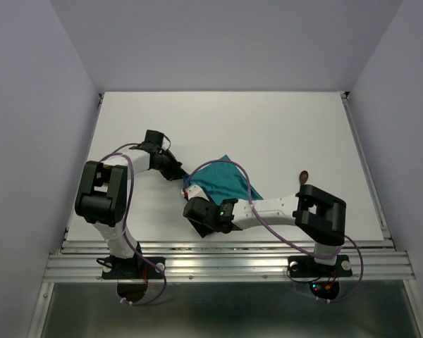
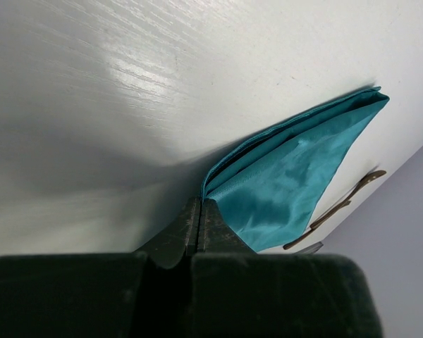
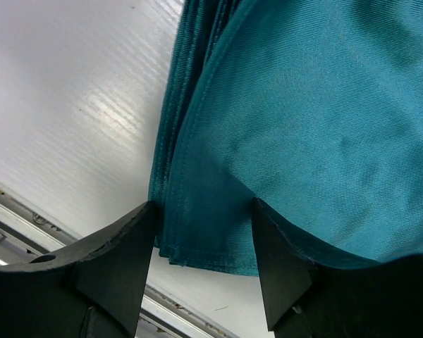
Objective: Fold the napkin into a case and place the utensils inside
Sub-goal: Pick up the lower triangle-folded napkin from the center of the board.
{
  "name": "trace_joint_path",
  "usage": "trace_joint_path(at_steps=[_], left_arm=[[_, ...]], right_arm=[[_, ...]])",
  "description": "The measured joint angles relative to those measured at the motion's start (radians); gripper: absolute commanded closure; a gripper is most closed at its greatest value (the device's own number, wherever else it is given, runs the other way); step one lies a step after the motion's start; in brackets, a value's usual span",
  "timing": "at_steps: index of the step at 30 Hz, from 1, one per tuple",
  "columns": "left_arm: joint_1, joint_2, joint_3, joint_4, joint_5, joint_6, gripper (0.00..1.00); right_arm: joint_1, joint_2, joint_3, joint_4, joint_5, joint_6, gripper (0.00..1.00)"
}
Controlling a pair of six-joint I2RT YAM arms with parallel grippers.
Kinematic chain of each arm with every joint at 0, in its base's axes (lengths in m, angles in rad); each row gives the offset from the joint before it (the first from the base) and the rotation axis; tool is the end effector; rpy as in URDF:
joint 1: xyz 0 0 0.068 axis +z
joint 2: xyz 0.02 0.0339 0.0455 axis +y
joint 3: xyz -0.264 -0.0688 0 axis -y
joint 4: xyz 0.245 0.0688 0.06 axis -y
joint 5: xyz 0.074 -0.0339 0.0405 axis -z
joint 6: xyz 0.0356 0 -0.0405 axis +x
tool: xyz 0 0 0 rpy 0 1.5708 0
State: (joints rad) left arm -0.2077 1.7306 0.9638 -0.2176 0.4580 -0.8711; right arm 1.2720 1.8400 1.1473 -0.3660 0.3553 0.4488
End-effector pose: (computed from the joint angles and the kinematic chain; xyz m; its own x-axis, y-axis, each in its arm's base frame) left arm 0.3282 -0.0852 0.1591 -0.8495 -0.5222 -0.0746 -0.3502 0.6641 -0.6605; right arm 0.1207 0.3497 0.1641 -0.5982 -0.5602 -0.5731 -0.6507 0.7569 -0.0606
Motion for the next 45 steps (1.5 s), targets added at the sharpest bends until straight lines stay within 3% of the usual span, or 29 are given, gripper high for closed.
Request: trace_joint_path(at_steps=[8, 41, 45], left_arm=[[0.0, 0.0, 0.0, 0.0, -0.005, -0.002, 1.0], [0.0, 0.0, -0.024, 0.012, -0.012, -0.003, 1.0], [0.0, 0.0, -0.028, 0.013, -0.014, -0.003, 1.0]], right_arm=[[0.029, 0.001, 0.0, -0.001, 0.019, 0.013, 0.42], [0.111, 0.0, 0.004, -0.045, 0.095, 0.031, 0.4], [0.111, 0.0, 0.004, -0.047, 0.101, 0.041, 0.46]])
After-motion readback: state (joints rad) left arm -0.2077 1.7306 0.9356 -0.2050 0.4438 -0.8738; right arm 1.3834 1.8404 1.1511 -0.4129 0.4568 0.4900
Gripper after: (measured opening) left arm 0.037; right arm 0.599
